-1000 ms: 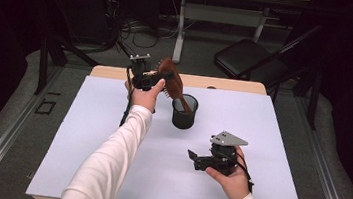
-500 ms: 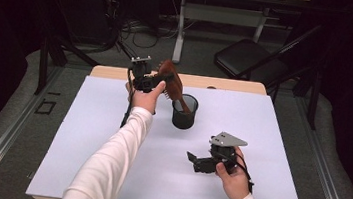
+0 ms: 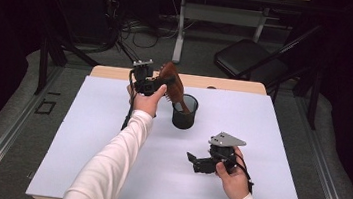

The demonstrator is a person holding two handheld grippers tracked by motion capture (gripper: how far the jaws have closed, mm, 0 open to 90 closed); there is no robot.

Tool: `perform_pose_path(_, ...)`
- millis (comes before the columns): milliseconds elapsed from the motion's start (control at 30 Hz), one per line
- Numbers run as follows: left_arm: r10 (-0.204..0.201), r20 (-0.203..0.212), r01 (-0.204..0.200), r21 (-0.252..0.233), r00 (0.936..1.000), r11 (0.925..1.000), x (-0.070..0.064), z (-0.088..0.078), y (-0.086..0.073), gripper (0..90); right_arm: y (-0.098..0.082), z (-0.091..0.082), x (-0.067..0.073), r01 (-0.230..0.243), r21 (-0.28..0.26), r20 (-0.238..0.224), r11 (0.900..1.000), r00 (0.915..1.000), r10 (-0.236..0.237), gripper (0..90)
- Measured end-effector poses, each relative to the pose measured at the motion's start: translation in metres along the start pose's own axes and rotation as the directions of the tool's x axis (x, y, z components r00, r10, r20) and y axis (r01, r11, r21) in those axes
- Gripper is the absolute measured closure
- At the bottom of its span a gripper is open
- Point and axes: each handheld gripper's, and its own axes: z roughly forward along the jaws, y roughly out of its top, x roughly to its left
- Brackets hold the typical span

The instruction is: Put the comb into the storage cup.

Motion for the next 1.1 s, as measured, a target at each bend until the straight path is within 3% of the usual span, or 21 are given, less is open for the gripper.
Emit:
perform_pose_path(300, 0.036, 0.004, -0.036, 0.000, 0.9994, 0.9994, -0.0026, 0.0021, -0.0058, 50.5, -0.0002, 0.0002, 0.0002, 0.001, 0.004, -0.004, 1.000, 1.0000, -0.001, 0.0)
perform_pose_path(600, 0.022, 0.008, -0.022, 0.004, 0.9997, 0.9998, -0.0033, 0.0042, -0.0088, 50.5, -0.0004, 0.0009, 0.0005, -0.001, 0.012, -0.006, 1.000, 1.0000, 0.001, 0.0)
perform_pose_path(967, 0.047, 0.018, -0.047, -0.001, 0.9987, 0.9989, -0.0029, 0.0036, -0.0101, 50.2, -0.0005, 0.0015, 0.0011, 0.000, 0.014, -0.008, 1.000, 1.0000, 0.000, 0.0)
perform_pose_path(1100, 0.026, 0.019, -0.026, -0.004, 0.9995, 0.9997, 0.0000, 0.0040, -0.0103, 50.1, -0.0005, 0.0016, 0.0011, 0.003, 0.015, -0.008, 1.000, 1.0000, -0.002, 0.0)
